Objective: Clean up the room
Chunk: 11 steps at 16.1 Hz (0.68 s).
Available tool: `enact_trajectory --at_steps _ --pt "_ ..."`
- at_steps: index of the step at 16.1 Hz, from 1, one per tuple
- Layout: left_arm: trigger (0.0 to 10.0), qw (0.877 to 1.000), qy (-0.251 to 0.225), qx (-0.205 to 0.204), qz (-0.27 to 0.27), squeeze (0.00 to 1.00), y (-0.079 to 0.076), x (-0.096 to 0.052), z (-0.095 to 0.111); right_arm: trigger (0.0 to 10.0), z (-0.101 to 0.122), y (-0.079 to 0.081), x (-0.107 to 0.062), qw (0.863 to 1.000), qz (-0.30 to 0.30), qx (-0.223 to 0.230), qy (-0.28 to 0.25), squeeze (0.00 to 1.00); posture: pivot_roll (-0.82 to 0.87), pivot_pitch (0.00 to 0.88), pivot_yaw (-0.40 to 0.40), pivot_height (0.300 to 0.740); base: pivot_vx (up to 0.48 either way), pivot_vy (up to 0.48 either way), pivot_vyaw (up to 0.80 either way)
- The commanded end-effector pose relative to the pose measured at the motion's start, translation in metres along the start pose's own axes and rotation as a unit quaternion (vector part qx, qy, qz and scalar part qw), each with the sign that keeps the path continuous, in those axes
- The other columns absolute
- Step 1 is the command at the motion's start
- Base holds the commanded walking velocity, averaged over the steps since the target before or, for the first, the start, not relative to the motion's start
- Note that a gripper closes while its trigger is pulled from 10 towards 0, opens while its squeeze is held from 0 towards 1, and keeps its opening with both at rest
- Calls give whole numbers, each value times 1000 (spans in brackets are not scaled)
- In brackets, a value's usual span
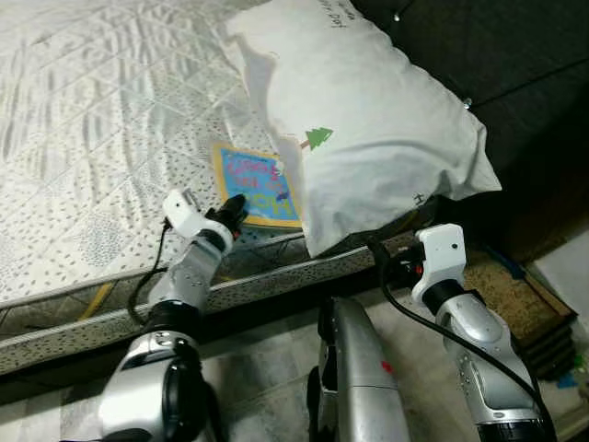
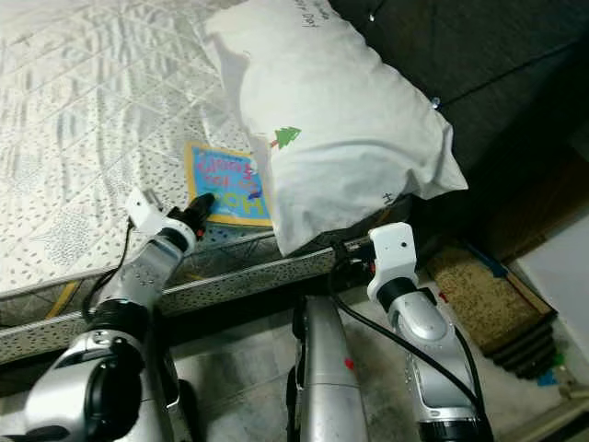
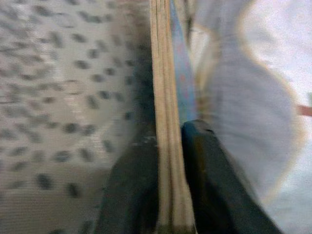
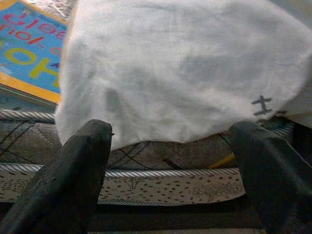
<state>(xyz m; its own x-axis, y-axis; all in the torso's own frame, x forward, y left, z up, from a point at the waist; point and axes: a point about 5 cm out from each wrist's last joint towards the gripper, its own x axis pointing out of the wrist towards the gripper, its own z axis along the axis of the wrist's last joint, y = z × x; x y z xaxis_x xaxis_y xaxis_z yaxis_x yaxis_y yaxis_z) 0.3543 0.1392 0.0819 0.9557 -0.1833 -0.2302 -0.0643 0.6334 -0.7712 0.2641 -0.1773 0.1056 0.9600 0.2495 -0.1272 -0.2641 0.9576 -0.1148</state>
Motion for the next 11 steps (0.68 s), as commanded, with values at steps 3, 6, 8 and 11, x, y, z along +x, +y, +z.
enact_trajectory --at_steps 3,6,8,11 --pt "10000 1000 8 19 10 1000 4 1 2 10000 2 -2 1 1000 0 -7 0 0 -171 168 -92 513 0 0 0" --pt "10000 999 2 36 22 1000 9 -1 9 10000 3 0 5 1000 3 -6 -3 0 -157 155 -94 513 0 0 0" --pt "10000 999 -1 44 28 1000 13 -2 11 10000 3 2 8 1000 5 -4 -5 0 -146 146 -95 513 0 0 0" --pt "10000 997 -9 65 43 1000 20 -5 20 10000 2 4 12 1000 7 -2 -6 0 -133 129 -92 513 0 0 0"
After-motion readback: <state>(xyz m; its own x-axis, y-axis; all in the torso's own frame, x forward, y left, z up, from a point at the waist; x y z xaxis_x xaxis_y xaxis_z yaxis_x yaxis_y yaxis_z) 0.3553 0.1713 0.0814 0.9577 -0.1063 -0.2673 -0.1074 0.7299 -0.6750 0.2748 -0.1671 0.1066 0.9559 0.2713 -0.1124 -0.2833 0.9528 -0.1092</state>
